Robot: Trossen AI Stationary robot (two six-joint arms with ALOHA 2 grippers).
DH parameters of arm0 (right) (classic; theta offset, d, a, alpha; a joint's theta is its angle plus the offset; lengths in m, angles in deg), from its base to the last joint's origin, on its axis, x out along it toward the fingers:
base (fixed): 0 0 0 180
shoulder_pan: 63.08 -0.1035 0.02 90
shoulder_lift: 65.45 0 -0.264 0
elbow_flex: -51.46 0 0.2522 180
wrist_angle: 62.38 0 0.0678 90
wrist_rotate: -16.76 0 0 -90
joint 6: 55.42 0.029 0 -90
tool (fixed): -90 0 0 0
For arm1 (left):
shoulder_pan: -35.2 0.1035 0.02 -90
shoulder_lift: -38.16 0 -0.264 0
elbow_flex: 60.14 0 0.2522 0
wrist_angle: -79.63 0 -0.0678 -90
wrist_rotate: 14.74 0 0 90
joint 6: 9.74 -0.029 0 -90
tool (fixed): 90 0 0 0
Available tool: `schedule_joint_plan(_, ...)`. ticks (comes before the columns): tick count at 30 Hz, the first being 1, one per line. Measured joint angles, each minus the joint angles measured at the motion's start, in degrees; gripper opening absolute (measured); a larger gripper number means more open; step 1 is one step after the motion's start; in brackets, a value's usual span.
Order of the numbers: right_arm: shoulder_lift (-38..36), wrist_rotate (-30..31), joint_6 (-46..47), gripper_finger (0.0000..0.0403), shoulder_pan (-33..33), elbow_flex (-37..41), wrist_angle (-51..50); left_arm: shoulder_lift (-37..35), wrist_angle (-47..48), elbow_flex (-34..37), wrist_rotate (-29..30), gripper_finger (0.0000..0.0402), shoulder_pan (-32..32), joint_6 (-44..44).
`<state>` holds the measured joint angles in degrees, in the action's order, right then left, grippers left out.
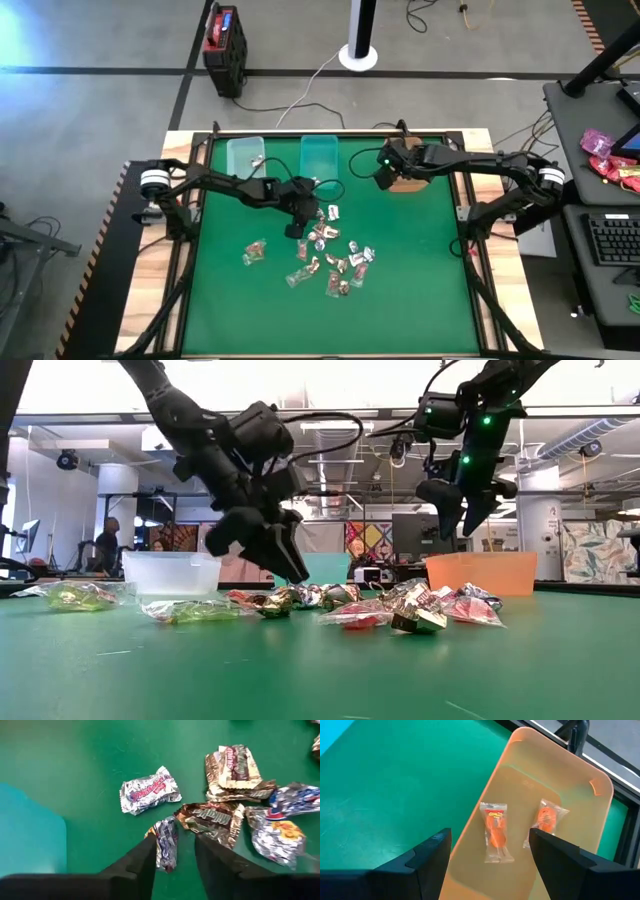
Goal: Sort candy by brand, put in halloween buckets
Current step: Put the silver wrap candy into the blue bin
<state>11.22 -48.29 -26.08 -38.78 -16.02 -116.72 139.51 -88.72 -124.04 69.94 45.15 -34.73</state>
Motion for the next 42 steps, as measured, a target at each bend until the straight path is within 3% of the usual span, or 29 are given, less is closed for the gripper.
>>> schedule_joint_plan(5, 0.0, 0.0, 0.0, 0.026, -0.1, 0.0, 0.5, 3.2, -1.1, -1.3, 0.3, 0.0162, 0.2, -1.9)
schedule_joint_plan(10, 0.0, 0.0, 0.0, 0.026, -0.1, 0.0, 0.5, 5.2, -1.2, -2.1, -0.3, 0.0162, 1.1, -2.6)
schedule_joint_plan(14, 0.0, 0.0, -0.2, 0.026, -0.1, 0.0, 0.6, 6.0, -1.7, -2.2, -0.5, 0.0131, 1.4, -3.0)
schedule_joint_plan(21, 0.0, 0.0, -0.4, 0.026, -0.1, 0.0, 0.7, 6.3, -2.1, -2.2, -0.2, 0.0023, 1.4, -3.0)
schedule_joint_plan(25, 0.0, 0.0, -0.4, 0.026, -0.1, 0.0, 0.7, 5.7, -1.6, -2.1, -0.2, 0.0012, 1.5, -2.3)
schedule_joint_plan(36, 0.0, 0.0, -0.4, 0.026, -0.1, 0.1, 0.7, -5.9, 5.4, -1.8, -3.0, 0.0002, 1.5, 1.1)
schedule_joint_plan(42, 0.0, 0.0, -0.4, 0.026, -0.1, 0.1, 0.7, -12.8, 6.1, -3.3, -3.3, 0.0002, 3.7, 8.7)
